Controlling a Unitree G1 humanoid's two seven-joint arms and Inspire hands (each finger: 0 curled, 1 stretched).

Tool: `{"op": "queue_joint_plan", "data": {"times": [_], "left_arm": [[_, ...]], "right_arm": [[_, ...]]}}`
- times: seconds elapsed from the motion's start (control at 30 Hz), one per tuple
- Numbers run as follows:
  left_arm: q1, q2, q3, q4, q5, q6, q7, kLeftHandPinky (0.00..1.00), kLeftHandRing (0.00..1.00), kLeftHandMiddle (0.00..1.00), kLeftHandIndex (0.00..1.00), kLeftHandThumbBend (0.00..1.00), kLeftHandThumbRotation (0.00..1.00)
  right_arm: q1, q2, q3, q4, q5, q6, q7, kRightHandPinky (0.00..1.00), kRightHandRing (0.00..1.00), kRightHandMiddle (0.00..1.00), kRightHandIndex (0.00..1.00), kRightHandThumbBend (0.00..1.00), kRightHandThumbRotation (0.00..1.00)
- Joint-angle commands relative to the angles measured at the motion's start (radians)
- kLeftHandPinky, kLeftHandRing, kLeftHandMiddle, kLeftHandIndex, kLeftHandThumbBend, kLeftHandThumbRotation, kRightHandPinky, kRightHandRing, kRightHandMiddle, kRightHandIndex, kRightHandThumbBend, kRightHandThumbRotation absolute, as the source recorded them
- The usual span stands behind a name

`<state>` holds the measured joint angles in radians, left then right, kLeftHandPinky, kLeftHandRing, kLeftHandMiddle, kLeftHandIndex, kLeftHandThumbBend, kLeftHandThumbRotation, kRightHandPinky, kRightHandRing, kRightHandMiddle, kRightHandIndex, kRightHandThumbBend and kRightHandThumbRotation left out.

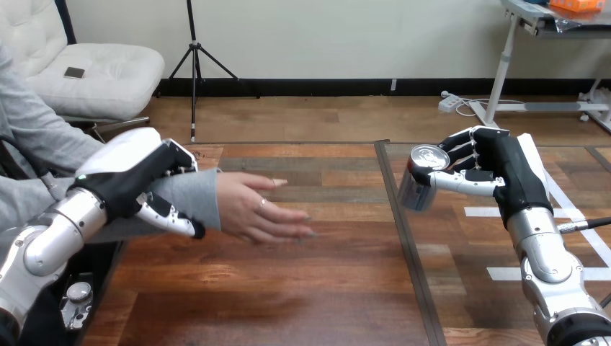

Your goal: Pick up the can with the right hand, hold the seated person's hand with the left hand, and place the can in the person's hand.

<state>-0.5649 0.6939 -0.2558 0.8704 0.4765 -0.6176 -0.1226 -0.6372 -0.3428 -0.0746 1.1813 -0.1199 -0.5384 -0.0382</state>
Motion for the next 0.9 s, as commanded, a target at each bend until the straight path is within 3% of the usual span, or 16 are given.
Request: {"op": "queue_joint_plan", "data": {"times": [0.0,0.87], "left_arm": [[-0.051,-0.015,0.038,-0.080,-0.045,-0.001,-0.005,0.18,0.24,0.32,0.34,0.77,0.00],[-0.040,-0.024,0.041,-0.109,-0.042,0.021,-0.043,0.21,0.28,0.35,0.36,0.81,0.00]], "right_arm": [[-0.119,0.006,-0.001,-0.060,0.007,-0.029,-0.002,0.34,0.36,0.41,0.43,0.82,0.00],[-0.138,0.033,0.031,-0.058,-0.006,-0.029,0.005,0.35,0.37,0.42,0.43,0.80,0.00]]}}
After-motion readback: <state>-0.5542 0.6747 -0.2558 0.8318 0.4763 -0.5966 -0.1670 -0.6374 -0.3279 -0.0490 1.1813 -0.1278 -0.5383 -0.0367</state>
